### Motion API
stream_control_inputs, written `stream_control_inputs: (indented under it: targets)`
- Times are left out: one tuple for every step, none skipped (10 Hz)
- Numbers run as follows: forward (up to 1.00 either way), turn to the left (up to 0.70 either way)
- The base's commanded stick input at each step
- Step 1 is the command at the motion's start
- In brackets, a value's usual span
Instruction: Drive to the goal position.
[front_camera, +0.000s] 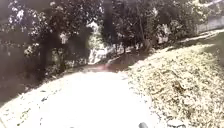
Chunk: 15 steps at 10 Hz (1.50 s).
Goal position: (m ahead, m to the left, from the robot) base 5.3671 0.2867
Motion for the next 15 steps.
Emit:
stream_control_inputs:
  targets:
    - [0.5,0.0]
    - [0.5,0.0]
    - [0.5,0.0]
    - [0.5,0.0]
    - [0.5,0.0]
    - [0.5,0.0]
    - [0.5,0.0]
    - [0.5,0.0]
    - [0.5,0.0]
    - [0.5,0.0]
    - [0.5,0.0]
    - [0.5,0.0]
    - [0.5,0.0]
    - [0.5,0.0]
    - [0.5,0.0]
